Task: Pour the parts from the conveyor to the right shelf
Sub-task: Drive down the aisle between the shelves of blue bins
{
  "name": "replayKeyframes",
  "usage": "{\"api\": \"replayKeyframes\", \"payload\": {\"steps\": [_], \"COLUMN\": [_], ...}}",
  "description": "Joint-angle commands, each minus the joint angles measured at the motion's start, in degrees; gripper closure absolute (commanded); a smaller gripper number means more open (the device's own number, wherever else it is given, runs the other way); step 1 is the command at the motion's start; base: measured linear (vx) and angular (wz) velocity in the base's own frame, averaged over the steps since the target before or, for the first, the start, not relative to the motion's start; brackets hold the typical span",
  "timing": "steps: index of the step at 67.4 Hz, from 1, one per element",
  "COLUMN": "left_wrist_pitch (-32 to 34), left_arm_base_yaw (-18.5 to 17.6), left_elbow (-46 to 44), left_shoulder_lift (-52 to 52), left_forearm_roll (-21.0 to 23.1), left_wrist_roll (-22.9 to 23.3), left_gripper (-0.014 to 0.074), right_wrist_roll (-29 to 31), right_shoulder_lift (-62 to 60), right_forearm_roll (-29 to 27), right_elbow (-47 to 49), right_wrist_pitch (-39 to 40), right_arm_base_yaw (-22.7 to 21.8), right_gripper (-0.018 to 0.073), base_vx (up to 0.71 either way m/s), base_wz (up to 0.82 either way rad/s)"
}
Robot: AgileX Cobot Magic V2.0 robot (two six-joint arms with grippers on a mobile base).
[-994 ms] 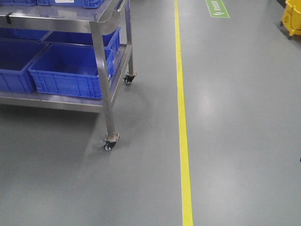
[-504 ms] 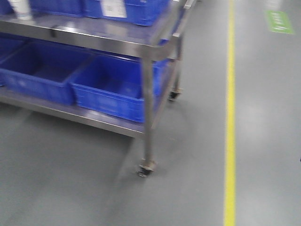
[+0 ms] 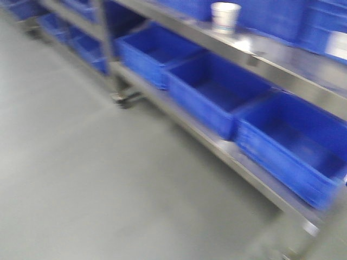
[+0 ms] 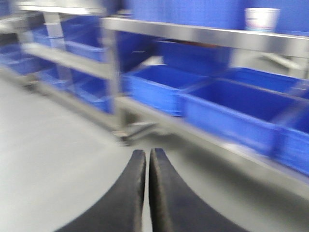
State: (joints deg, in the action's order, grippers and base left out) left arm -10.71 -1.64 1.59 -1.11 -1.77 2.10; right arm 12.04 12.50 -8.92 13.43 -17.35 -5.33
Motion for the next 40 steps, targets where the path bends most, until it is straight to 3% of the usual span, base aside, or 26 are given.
{"api": "replayKeyframes", "payload": {"steps": [1, 40], "left_wrist_pitch": [4.1, 4.1], "left_arm_base_yaw": [-0.3, -0.3], "left_elbow": [-1.1, -1.1], "left_shoulder_lift": [-0.3, -0.3], "left_forearm_roll": [0.1, 0.1], "left_wrist_roll": [0.4, 0.4], "left_gripper": [0.0603, 0.0603], "right_wrist_roll": [0.5, 0.5], "right_shoulder_lift": [0.6, 0.6], "right_forearm_roll": [0.1, 0.1], "right_elbow": [1.7, 1.7], "right_wrist_pitch": [4.6, 4.6], "right_arm_base_yaw": [0.0, 0.0], "right_gripper": [0.0564, 0.0564], "base_vx": [0.26, 0.20], "base_wz": [1.02, 0.88]}}
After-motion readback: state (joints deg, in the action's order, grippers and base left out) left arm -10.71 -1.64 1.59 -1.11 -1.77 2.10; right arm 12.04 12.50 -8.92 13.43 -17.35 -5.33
